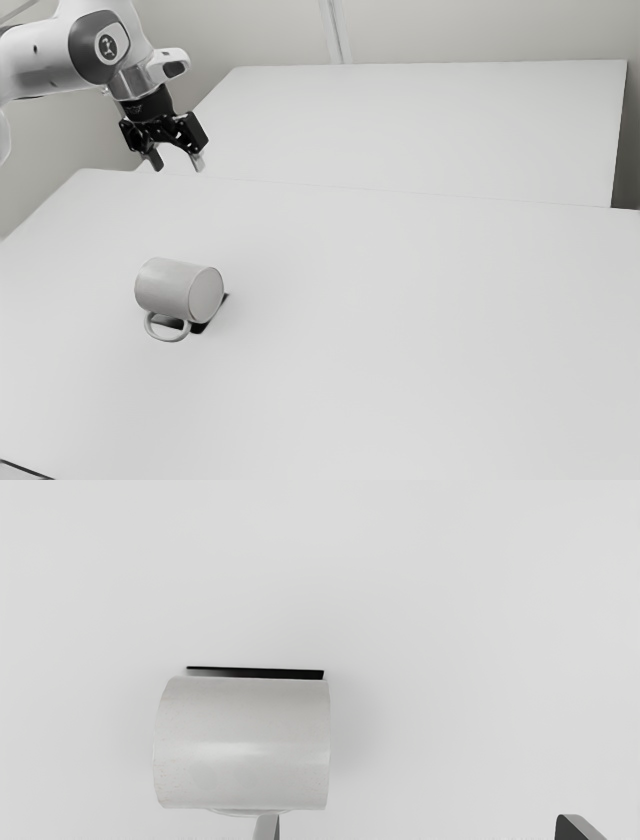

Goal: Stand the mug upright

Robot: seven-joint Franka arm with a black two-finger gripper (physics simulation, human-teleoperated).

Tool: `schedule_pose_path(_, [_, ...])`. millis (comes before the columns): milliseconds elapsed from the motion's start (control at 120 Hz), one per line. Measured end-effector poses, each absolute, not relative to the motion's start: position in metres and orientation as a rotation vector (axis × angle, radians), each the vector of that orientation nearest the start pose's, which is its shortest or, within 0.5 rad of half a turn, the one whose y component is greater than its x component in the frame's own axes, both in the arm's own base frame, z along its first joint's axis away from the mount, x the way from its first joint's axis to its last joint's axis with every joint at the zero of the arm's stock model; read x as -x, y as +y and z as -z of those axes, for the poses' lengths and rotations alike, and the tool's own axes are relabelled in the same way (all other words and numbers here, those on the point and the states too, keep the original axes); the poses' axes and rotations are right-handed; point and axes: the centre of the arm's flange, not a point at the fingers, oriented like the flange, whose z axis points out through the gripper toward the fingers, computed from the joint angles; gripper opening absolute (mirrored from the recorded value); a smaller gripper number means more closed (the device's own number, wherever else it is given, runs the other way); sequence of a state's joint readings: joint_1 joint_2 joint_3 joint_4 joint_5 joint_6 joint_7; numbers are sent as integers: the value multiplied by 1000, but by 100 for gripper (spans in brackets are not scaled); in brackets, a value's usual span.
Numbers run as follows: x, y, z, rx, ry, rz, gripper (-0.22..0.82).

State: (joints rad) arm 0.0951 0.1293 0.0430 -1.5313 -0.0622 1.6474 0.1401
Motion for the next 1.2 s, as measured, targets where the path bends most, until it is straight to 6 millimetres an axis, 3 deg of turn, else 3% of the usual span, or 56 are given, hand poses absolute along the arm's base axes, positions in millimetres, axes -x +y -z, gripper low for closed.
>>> schedule_pose_path(433, [-588, 80, -575, 3224, -29, -25, 60])
schedule_pose_path(517, [-577, 108, -583, 3275, -103, -14, 60])
schedule_pose_path(642, [-550, 181, -581, 3407, -302, -17, 60])
schedule_pose_path(750, [-526, 244, -555, 3547, -464, -9, 60])
schedule_pose_path(842, [-519, 278, -521, 3672, -525, -20, 60])
schedule_pose_path(1017, [-502, 318, -435, 3904, -580, -71, 60])
schedule_pose_path(1200, [-475, 335, -369, 4084, -583, -76, 60])
